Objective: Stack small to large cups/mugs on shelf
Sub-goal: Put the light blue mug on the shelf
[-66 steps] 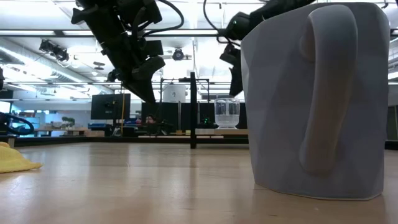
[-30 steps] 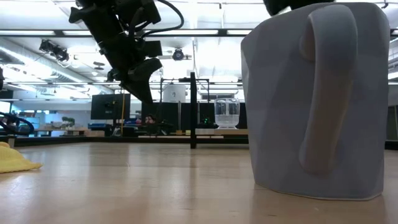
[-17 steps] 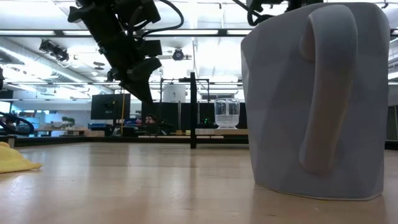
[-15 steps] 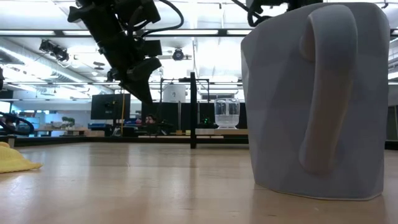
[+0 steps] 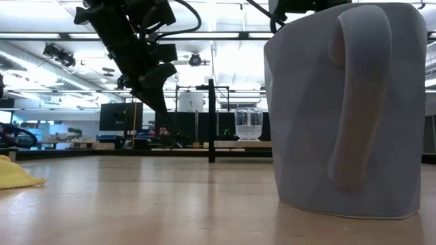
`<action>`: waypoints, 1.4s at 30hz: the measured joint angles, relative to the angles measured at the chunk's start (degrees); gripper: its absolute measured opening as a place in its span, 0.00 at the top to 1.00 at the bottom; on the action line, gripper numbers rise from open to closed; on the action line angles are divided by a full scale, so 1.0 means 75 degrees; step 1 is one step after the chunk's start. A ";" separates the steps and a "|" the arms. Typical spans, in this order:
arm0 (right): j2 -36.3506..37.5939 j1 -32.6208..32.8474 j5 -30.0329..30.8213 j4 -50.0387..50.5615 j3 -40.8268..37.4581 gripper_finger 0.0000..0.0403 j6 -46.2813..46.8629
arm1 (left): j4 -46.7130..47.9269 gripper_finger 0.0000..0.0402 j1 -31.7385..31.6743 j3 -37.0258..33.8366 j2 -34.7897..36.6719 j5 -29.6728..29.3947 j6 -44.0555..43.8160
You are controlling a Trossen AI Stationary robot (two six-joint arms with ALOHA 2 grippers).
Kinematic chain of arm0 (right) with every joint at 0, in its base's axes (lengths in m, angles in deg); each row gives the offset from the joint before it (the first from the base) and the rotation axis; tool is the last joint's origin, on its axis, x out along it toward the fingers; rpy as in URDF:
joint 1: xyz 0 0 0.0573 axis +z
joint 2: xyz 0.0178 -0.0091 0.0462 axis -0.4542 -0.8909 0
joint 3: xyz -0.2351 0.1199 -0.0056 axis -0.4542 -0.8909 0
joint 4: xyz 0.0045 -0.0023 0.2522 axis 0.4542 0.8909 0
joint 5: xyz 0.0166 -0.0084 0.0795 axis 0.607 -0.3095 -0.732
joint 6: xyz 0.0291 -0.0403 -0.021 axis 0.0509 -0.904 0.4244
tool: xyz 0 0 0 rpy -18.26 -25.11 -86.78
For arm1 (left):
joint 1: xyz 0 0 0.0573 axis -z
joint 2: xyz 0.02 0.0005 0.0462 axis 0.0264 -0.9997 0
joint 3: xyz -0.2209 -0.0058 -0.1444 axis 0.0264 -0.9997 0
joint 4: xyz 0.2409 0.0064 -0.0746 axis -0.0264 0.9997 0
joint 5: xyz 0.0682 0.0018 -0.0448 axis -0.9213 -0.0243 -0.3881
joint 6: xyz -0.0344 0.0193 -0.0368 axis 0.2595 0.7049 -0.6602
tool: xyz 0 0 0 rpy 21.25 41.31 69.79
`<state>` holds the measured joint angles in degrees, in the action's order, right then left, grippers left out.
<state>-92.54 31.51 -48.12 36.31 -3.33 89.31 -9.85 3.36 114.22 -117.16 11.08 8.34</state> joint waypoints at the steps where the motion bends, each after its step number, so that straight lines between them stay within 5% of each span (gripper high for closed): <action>1: 0.0000 0.0000 0.0000 -0.0014 0.0000 0.79 -0.0020 | 0.0000 0.93 0.0000 -0.0002 0.0000 0.0000 0.0000; 42: -0.0003 -0.0233 -0.0114 -0.0719 -0.0734 0.80 -0.0088 | 0.0000 0.91 -0.0003 -0.0002 0.0000 0.0003 -0.0002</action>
<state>-92.56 29.76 -48.97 30.91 -8.84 88.65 -9.85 3.34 114.21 -117.16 11.10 8.33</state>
